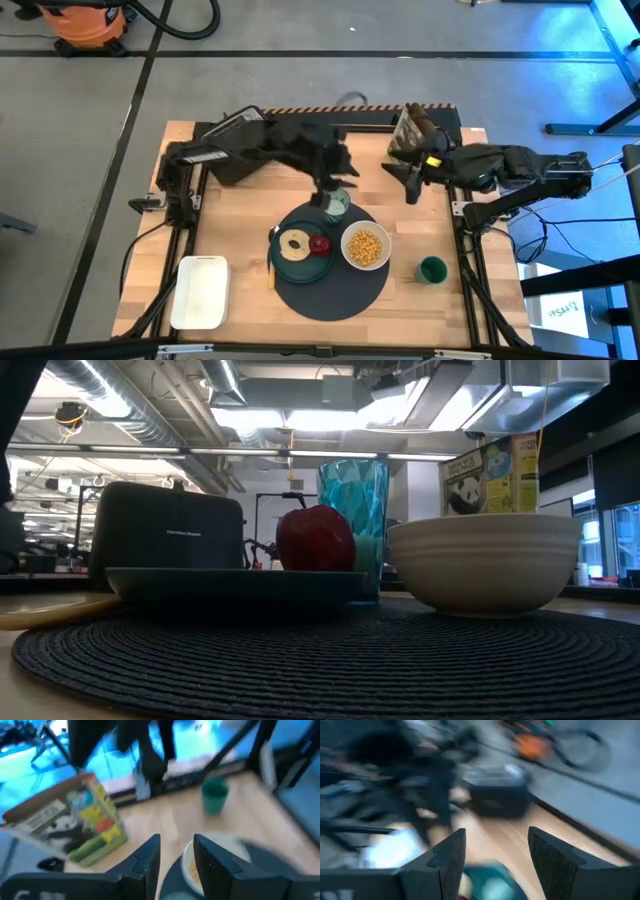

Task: Arrange a breakfast setting
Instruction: Return to Home position

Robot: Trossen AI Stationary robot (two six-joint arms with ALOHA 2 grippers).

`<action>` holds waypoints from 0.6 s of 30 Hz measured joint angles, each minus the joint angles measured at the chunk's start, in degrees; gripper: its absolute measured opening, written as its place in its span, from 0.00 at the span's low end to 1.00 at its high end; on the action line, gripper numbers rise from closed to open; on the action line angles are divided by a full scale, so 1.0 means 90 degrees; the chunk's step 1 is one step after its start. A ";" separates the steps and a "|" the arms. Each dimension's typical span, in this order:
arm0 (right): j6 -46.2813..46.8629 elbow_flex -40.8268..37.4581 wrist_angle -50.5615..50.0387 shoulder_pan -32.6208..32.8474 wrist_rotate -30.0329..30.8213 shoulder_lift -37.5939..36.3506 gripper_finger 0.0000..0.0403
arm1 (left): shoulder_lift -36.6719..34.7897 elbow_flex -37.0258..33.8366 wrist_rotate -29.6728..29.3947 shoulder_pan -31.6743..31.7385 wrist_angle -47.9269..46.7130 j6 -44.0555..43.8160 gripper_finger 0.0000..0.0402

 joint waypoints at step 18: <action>-0.2679 -0.1141 0.3909 -0.0455 -0.3474 -0.0012 0.02 | -0.4123 -0.5658 0.0674 0.0598 0.4843 -0.1634 0.01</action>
